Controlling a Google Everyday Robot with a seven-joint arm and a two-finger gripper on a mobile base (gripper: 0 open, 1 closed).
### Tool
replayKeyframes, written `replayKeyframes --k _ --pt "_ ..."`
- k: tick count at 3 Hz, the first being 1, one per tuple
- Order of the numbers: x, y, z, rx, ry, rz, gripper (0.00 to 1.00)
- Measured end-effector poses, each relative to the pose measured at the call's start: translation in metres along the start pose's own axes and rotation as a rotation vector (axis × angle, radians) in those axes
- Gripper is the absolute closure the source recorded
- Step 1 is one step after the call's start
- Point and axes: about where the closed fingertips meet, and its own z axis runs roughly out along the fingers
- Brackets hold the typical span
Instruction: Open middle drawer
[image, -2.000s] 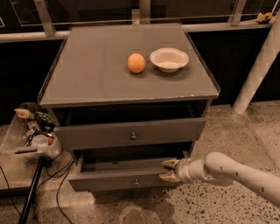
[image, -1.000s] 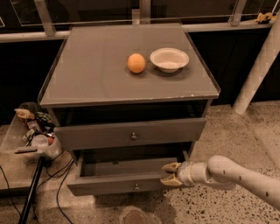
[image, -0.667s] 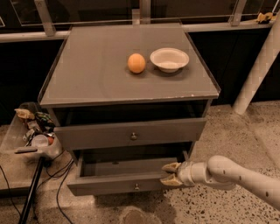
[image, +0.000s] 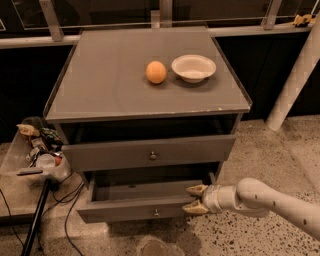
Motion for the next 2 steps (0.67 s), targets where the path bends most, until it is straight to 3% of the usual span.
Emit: replayKeyframes --k 2 --pt "0.0044 0.0062 -0.0025 -0.002 -0.004 0.01 0.85"
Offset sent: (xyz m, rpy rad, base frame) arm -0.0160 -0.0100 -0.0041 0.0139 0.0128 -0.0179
